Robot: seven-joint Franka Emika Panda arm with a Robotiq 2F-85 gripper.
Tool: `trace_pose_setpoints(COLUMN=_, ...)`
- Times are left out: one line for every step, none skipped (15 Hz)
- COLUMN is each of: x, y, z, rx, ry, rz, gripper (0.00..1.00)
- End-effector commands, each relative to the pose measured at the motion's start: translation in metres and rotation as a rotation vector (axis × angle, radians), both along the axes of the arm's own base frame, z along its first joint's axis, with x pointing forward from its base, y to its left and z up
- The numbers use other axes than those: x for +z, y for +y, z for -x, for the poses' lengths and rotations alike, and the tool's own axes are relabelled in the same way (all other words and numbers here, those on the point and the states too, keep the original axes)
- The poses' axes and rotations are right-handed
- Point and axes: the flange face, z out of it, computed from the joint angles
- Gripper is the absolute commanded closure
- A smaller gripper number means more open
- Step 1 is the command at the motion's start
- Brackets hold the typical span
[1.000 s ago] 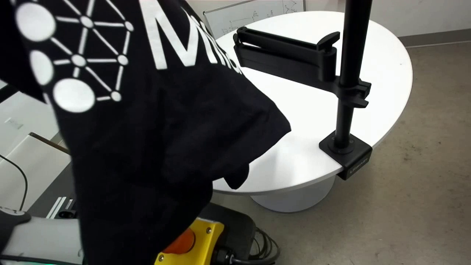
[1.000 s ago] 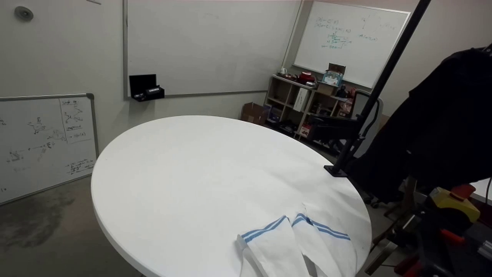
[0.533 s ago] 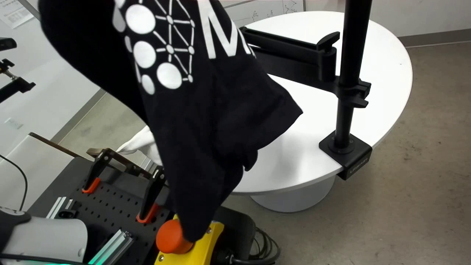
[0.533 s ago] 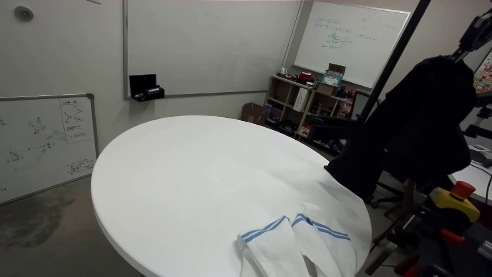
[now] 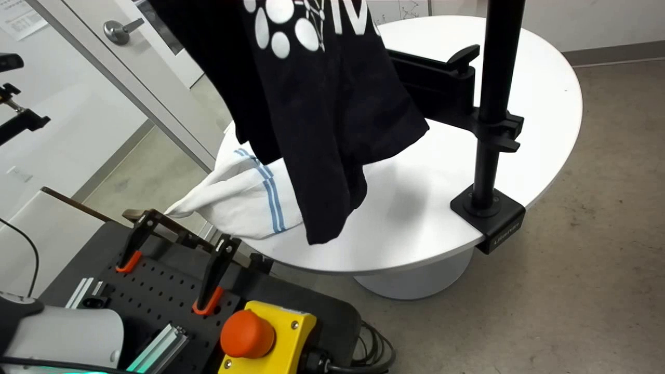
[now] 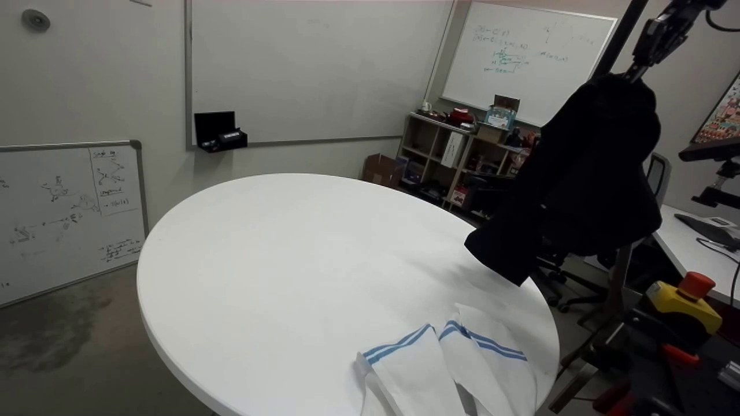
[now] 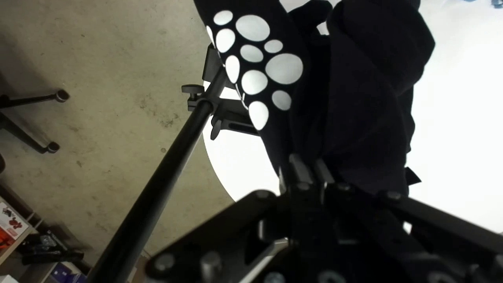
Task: Hang the black t-shirt on the black frame
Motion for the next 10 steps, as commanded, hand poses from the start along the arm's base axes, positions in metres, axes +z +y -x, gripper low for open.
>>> trace_pose_setpoints(x=0.007, y=-0.015, z=-0.046, rx=-0.027, ry=0.010, rz=0.008, gripper=0.99)
trace_pose_setpoints(x=0.008, y=-0.018, z=-0.055, rx=-0.032, ry=0.014, rz=0.009, gripper=0.99)
trace_pose_setpoints(x=0.007, y=-0.022, z=-0.065, rx=-0.038, ry=0.020, rz=0.007, gripper=0.99)
trace_pose_setpoints(x=0.007, y=-0.026, z=-0.074, rx=-0.047, ry=0.023, rz=0.007, gripper=0.99)
trace_pose_setpoints(x=0.006, y=-0.029, z=-0.082, rx=-0.054, ry=0.026, rz=0.007, gripper=0.99)
trace_pose_setpoints(x=0.004, y=-0.033, z=-0.092, rx=-0.060, ry=0.033, rz=0.009, gripper=0.99)
trace_pose_setpoints(x=0.003, y=-0.034, z=-0.099, rx=-0.064, ry=0.036, rz=0.009, gripper=0.99)
trace_pose_setpoints(x=0.000, y=-0.037, z=-0.108, rx=-0.072, ry=0.040, rz=0.009, gripper=0.99)
trace_pose_setpoints(x=-0.003, y=-0.040, z=-0.116, rx=-0.082, ry=0.047, rz=0.007, gripper=0.99)
trace_pose_setpoints(x=-0.007, y=-0.042, z=-0.124, rx=-0.091, ry=0.053, rz=0.007, gripper=0.99)
